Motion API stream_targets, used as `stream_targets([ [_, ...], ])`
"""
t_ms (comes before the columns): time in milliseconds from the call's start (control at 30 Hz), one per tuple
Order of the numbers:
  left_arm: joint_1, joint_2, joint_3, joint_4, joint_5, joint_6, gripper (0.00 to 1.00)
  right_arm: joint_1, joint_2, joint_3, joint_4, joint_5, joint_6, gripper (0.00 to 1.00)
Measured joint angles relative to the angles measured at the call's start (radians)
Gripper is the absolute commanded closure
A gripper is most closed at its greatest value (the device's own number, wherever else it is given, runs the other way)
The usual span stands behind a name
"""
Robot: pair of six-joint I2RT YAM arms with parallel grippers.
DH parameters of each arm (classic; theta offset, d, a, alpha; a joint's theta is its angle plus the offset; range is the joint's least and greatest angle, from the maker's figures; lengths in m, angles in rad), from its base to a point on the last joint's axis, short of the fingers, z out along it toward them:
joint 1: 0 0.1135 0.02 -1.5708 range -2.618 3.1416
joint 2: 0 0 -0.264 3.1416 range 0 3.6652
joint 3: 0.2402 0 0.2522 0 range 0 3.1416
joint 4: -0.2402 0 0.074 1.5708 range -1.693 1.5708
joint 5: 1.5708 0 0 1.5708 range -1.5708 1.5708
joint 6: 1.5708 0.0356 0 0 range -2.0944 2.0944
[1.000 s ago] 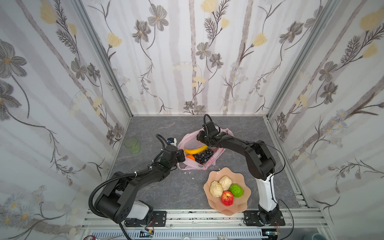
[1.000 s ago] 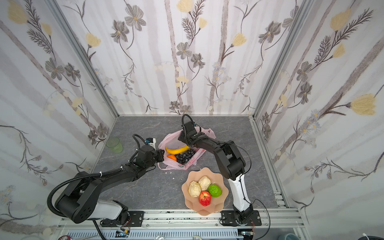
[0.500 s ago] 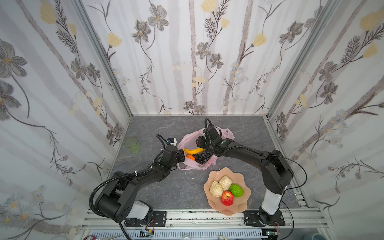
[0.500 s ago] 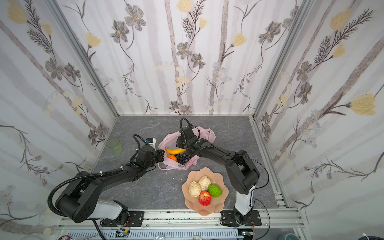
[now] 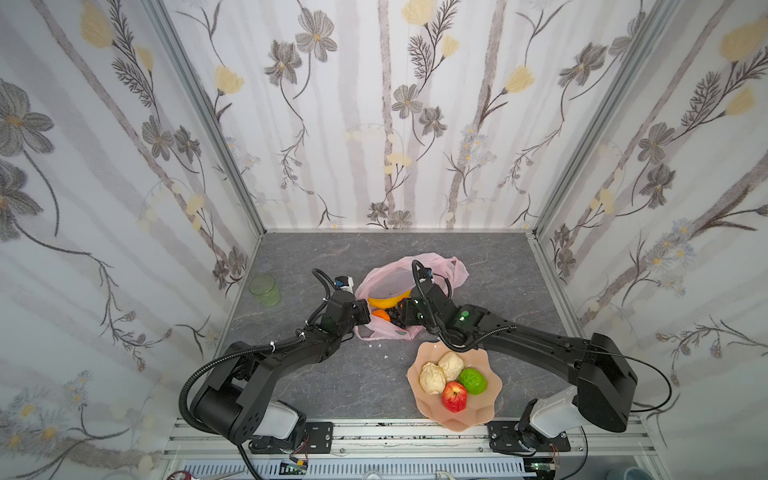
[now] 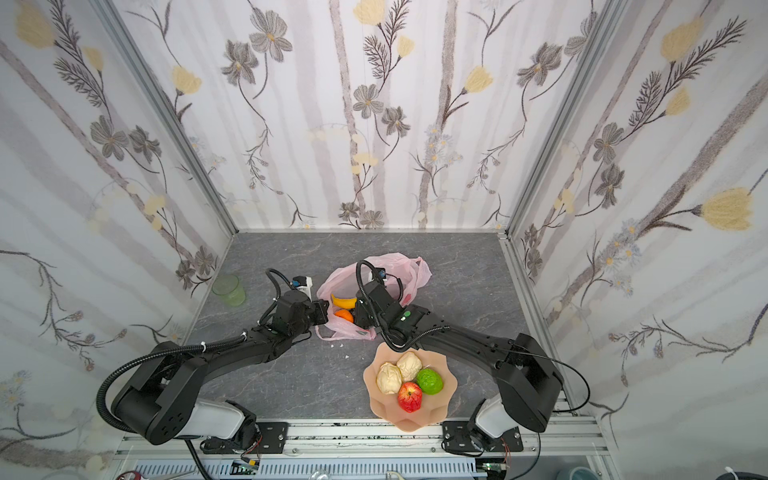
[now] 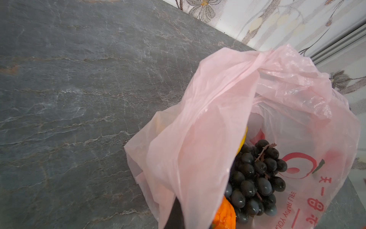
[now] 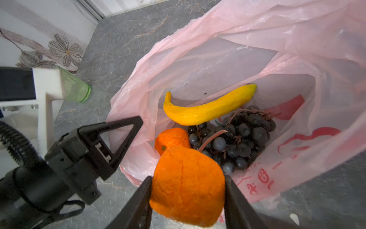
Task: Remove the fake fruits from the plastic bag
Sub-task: 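Carry the orange with the right gripper over the peach bowl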
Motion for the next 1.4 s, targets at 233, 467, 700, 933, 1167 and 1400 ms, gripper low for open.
stream_targets([
  [233, 0.000, 0.000, 0.000, 0.000, 0.000, 0.000, 0.93, 0.088, -0.160, -0.119, -0.076, 0.099, 0.009, 0.48],
  [467, 0.000, 0.014, 0.001, 0.000, 0.000, 0.000, 0.93, 0.211, -0.287, -0.195, -0.164, 0.195, 0.062, 0.50],
  [700, 0.000, 0.019, 0.001, 0.000, 0.000, 0.000, 0.93, 0.306, -0.433, -0.319, -0.248, 0.265, 0.132, 0.51],
  [933, 0.000, 0.026, 0.003, 0.000, -0.007, 0.001, 0.93, 0.365, -0.555, -0.440, -0.285, 0.283, 0.173, 0.51],
  [1167, 0.000, 0.029, 0.003, 0.000, -0.018, 0.008, 0.93, 0.422, -0.609, -0.512, -0.285, 0.312, 0.198, 0.51],
  [1400, 0.000, 0.034, 0.005, 0.000, -0.022, 0.012, 0.93, 0.491, -0.620, -0.552, -0.285, 0.360, 0.234, 0.51],
])
